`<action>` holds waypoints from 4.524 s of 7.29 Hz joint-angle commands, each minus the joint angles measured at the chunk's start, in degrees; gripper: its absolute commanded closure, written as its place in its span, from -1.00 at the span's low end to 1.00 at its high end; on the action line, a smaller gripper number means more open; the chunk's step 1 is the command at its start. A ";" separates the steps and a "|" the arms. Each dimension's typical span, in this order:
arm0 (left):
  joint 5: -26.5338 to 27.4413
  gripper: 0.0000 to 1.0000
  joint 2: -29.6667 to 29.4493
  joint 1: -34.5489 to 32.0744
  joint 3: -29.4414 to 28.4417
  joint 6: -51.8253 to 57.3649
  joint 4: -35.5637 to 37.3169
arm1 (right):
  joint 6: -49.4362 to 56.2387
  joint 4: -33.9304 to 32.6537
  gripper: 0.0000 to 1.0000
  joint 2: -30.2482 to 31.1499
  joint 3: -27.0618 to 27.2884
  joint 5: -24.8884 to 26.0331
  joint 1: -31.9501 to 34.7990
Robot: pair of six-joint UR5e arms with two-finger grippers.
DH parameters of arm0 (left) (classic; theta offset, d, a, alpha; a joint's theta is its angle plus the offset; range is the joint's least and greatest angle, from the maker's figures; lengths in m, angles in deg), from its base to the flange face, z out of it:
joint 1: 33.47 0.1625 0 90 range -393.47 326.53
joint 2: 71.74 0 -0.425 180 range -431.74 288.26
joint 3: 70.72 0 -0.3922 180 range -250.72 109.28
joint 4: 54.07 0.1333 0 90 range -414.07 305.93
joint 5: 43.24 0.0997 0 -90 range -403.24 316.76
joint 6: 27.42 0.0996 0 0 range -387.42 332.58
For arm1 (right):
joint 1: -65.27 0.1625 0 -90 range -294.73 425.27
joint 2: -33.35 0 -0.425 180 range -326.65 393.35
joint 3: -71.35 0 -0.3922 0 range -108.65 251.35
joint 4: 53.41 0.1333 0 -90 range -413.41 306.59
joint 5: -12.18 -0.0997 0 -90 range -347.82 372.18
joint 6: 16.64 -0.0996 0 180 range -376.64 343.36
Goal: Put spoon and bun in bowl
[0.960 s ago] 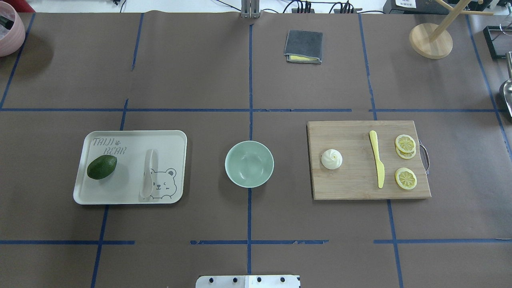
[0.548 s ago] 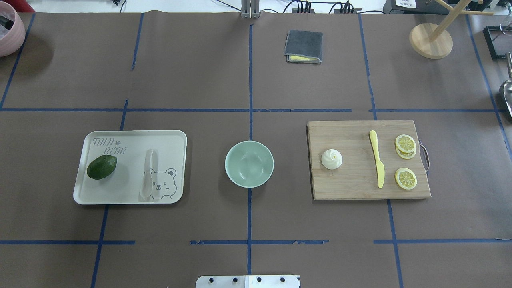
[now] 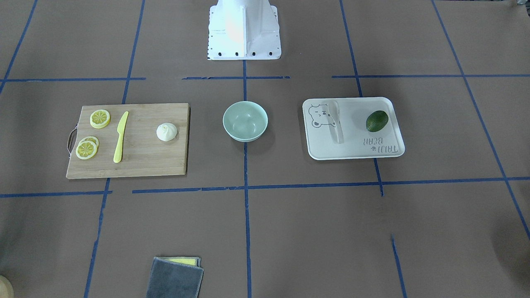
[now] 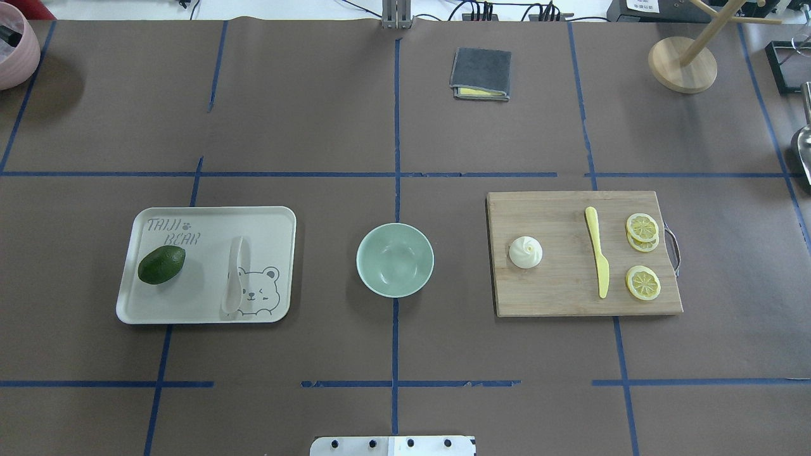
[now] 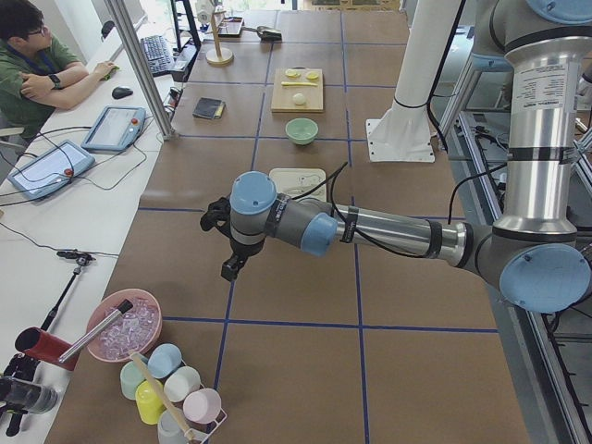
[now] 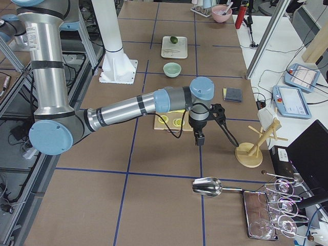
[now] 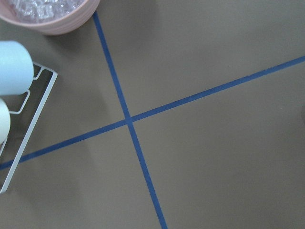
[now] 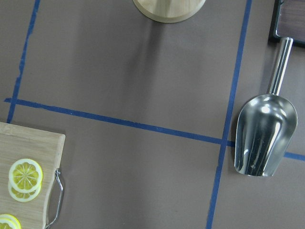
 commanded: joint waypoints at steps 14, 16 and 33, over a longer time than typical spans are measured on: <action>44.73 -0.60 -15.68 57.33 3.66 -83.76 -4.56 | -2.93 3.06 -1.00 0.08 -0.74 -1.88 -0.20; 44.74 -0.43 -15.61 57.52 3.56 -84.06 -4.65 | -2.93 3.06 -1.00 0.08 -0.74 -1.88 -0.20; 44.30 1.00 -13.85 58.05 5.65 -84.06 -4.48 | -3.11 3.06 -1.00 0.52 -0.47 -1.88 -0.12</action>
